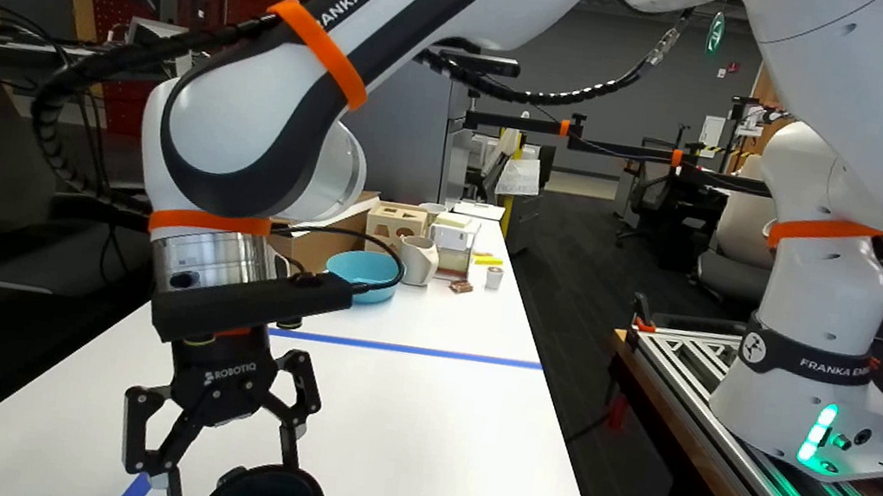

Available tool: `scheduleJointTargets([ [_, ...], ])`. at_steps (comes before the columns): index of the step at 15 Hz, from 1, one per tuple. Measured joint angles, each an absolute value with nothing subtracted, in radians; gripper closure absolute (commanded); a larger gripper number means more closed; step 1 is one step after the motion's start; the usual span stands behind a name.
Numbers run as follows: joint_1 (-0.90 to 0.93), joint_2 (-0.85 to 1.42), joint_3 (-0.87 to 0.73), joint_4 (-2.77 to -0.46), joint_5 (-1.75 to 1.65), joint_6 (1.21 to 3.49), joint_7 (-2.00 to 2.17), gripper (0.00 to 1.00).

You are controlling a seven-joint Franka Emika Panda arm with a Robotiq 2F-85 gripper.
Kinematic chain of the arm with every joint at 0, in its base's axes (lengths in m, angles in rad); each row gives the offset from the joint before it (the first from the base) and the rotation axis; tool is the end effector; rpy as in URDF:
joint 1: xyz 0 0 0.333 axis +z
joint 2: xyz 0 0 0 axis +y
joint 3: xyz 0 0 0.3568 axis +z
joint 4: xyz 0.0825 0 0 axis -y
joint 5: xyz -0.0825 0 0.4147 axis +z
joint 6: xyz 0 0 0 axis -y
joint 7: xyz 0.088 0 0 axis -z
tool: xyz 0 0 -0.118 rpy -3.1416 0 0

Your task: Remove the marker from the cup and put it on the table inside the blue border

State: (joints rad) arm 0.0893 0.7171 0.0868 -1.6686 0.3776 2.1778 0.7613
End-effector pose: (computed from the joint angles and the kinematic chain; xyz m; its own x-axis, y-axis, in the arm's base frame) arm 0.6931 0.1348 0.1737 0.6159 -0.6859 -0.3876 -0.7578 -0.6503 -0.0533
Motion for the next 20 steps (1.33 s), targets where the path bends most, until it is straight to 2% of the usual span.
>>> scheduleJointTargets([
  [3,0.092,0.751,0.089,-1.643,0.378,2.178,0.759,0.00],
  [4,0.093,0.760,0.090,-1.637,0.378,2.178,0.759,0.06],
  [5,0.094,0.767,0.091,-1.631,0.378,2.178,0.759,0.08],
  [6,0.096,0.773,0.093,-1.625,0.378,2.178,0.759,0.20],
  [7,0.097,0.779,0.095,-1.620,0.378,2.178,0.759,0.16],
  [8,0.098,0.782,0.098,-1.617,0.378,2.178,0.759,0.17],
  [10,0.102,0.783,0.100,-1.610,0.378,2.178,0.759,0.10],
  [13,0.110,0.783,0.102,-1.595,0.378,2.178,0.759,0.06],
  [14,0.111,0.782,0.103,-1.591,0.378,2.178,0.759,0.09],
  [17,0.111,0.780,0.104,-1.588,0.381,2.178,0.759,0.12],
  [19,0.111,0.780,0.103,-1.588,0.383,2.178,0.759,0.34],
  [20,0.111,0.779,0.103,-1.589,0.384,2.178,0.760,0.27],
])
